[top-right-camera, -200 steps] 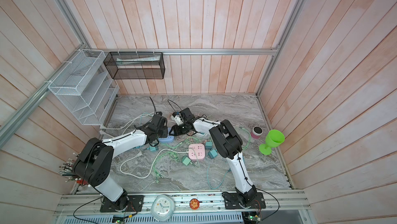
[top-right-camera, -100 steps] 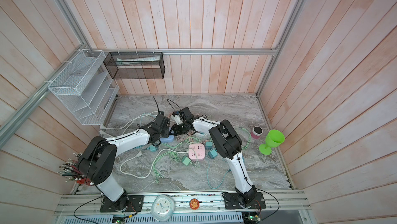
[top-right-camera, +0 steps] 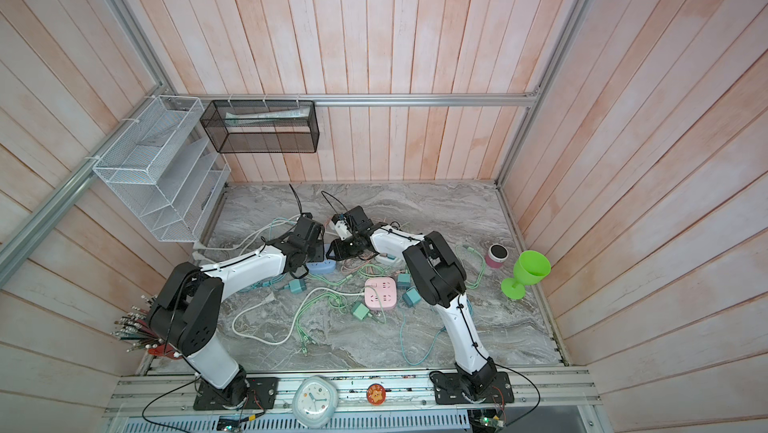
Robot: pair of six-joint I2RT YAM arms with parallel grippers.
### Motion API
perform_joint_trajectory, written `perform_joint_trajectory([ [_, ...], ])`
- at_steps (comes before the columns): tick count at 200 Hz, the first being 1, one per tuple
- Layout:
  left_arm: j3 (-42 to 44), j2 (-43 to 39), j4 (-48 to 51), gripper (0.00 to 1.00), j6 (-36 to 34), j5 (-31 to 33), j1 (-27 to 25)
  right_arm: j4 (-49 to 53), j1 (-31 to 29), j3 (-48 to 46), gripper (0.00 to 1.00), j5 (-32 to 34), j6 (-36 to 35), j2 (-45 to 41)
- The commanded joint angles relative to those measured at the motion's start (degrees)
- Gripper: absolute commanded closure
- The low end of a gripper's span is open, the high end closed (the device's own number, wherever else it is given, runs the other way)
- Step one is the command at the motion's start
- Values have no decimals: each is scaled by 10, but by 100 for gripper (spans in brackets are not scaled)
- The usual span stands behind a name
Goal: Pull the plug off the socket
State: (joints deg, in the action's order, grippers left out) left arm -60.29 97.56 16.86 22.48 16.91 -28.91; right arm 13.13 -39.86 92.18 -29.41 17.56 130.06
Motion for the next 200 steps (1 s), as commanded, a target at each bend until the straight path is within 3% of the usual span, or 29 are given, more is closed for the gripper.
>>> perform_joint_trajectory([
  [1,-33,-32,-48,82,-49,1,-39,151,-17,-52,62,149,-24,114],
  [35,-45,5,-31,82,-58,7,-62,154,-17,-51,62,153,-24,116],
  [69,-16,-24,-13,82,-46,1,-31,140,-14,-64,63,138,-19,105],
  [125,29,-99,-5,80,-45,-101,61,115,-8,-58,59,121,-7,73],
  [151,22,-83,-11,80,-36,-167,98,96,-8,-59,53,118,-4,51],
  [175,4,-55,-7,80,-27,-235,128,91,-8,-51,54,108,-6,44],
  [200,-16,-30,6,80,-29,-265,142,105,-6,-45,54,116,-8,54],
])
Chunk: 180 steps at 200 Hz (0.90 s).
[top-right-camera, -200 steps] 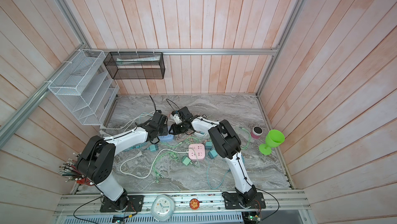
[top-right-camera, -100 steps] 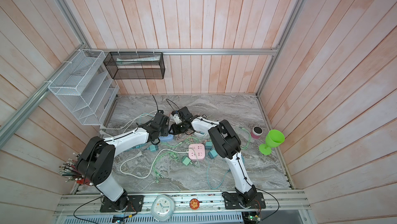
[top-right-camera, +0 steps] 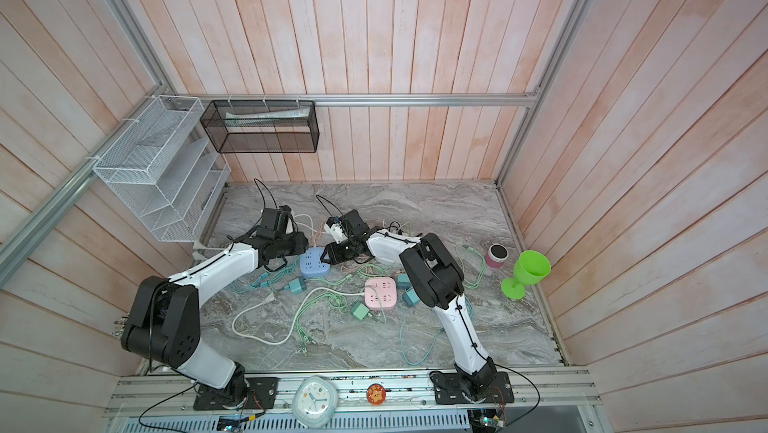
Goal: Pull the plug off the socket
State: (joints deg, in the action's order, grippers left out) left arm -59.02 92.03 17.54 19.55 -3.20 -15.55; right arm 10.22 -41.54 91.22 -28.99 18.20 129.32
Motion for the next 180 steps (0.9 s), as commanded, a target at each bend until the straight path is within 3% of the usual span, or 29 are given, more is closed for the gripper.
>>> perform_joint_trajectory([
  [1,-29,26,0,80,0,-64,9,133,11,-37,54,112,-13,61],
  [69,-112,146,32,72,-12,-147,73,116,12,-48,46,109,1,-5],
  [127,-140,169,64,29,-25,-177,92,133,10,26,33,90,9,-57],
  [149,-160,167,79,20,-30,-181,97,146,10,55,32,90,10,-80],
  [166,-170,158,88,8,-33,-182,98,147,10,63,31,88,12,-101],
  [180,-175,151,100,5,-36,-178,99,145,10,62,31,87,15,-120],
])
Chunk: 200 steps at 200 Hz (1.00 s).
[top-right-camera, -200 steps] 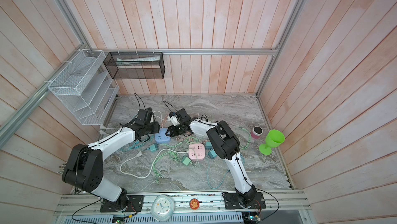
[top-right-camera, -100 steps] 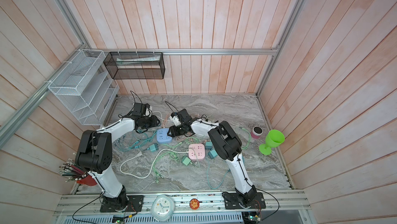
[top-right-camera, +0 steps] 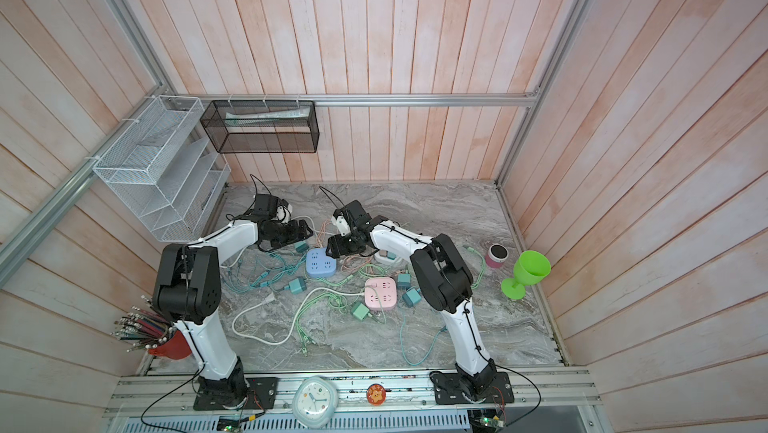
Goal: Pull the plug off the socket
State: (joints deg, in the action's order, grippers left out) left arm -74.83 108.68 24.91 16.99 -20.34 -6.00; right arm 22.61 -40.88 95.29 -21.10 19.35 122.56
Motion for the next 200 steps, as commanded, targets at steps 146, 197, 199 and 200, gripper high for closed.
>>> perform_joint_trajectory([
  [146,32,-163,16,0,-55,153,-176,-104,87,-407,51,100,65,-430],
  [197,-59,-43,-1,15,-103,121,-276,-125,167,-491,53,96,58,-469],
  [199,-63,-39,-2,15,-104,119,-277,-125,170,-493,53,94,58,-468],
  [200,-65,-36,-2,16,-105,119,-278,-125,172,-493,53,93,58,-468],
])
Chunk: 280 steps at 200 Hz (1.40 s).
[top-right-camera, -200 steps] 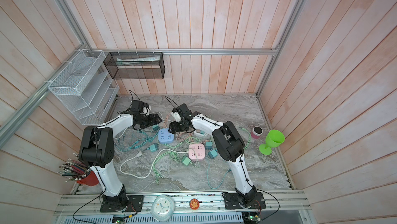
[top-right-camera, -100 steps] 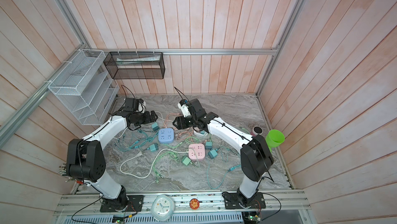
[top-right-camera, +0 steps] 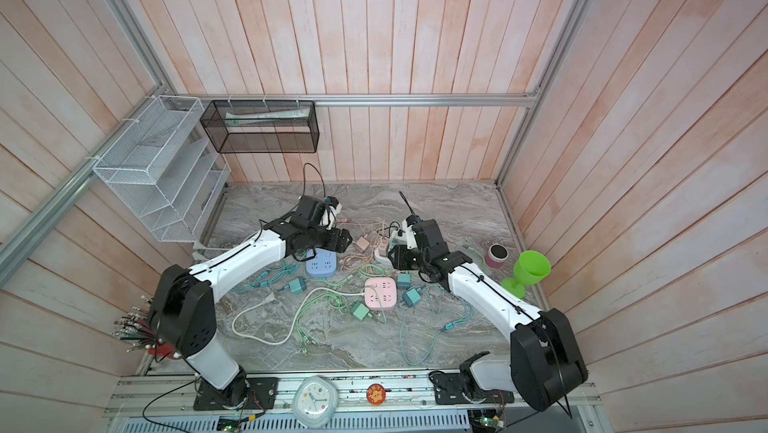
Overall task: Pull the plug off the socket
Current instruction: 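Move both grippers over the white power strip farther from the robot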
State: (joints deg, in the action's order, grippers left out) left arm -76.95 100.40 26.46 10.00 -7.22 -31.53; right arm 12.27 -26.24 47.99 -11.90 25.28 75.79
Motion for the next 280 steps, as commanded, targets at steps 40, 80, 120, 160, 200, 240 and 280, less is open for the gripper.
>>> perform_joint_trajectory([
  [40,-90,105,-50,17,-47,-57,-39,-49,68,-31,53,-26,-17,31],
  [80,-108,127,-91,17,-97,-88,-59,-118,106,-49,43,-75,-18,63],
  [120,-146,167,-89,19,-105,-111,-67,-144,134,-33,41,-128,-43,104],
  [160,-167,191,-96,22,-107,-118,-81,-131,136,19,42,-166,-85,182],
  [200,-169,198,-112,23,-104,-124,-97,-130,136,66,43,-179,-96,237],
  [240,-165,205,-116,24,-100,-122,-104,-138,149,79,43,-191,-99,258],
  [280,-168,209,-128,26,-86,-126,-107,-140,173,90,43,-202,-105,278],
])
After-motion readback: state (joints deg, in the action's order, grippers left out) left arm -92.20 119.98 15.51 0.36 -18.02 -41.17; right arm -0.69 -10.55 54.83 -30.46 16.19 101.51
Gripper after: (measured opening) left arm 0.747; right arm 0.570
